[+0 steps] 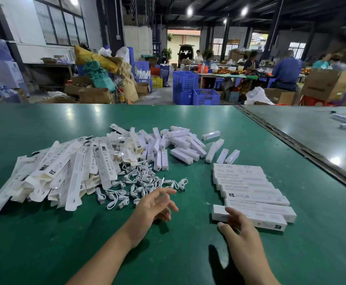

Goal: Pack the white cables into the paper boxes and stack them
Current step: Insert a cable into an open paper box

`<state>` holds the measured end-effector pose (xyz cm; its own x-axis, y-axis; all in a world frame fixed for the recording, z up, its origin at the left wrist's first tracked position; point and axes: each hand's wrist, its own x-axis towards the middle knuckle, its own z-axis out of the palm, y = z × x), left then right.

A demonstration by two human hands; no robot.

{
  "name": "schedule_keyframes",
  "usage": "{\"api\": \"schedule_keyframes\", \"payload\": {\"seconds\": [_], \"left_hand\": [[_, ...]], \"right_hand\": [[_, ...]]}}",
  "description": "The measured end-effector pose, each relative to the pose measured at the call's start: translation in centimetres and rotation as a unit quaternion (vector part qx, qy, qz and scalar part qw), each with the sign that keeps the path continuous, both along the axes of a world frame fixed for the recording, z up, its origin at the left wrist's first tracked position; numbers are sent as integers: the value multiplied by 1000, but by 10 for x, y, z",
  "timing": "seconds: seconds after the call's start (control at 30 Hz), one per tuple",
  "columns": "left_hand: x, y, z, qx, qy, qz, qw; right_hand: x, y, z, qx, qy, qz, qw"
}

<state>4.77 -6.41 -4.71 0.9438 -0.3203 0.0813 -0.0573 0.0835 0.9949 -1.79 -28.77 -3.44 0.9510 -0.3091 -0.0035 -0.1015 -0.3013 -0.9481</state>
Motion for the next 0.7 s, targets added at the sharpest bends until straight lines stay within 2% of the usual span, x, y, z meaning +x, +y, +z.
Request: {"api": "schedule_keyframes", "payload": {"seconds": [0.1, 0.2, 0.3, 0.37, 0.5, 0.7], "left_hand": [[0, 0, 0, 3, 0, -1, 1000], [0, 0, 0, 2, 0, -1, 1000], [0, 0, 0, 1, 0, 0, 1000], [1, 0, 0, 4, 0, 2, 1000], [0, 0, -1, 5, -2, 3, 1000], [2, -1, -1, 8, -5, 3, 1000]], "right_hand": [[0, 0, -2, -29, 7, 8, 1000], [1, -2, -3, -169, -20, 31, 985], [7, -4, -3, -337, -58, 26, 939], [20, -11, -3, -416, -30, 15, 909], [51, -35, -7, -459, 55, 16, 887], [62, -64, -16, -484, 56, 1, 873]]}}
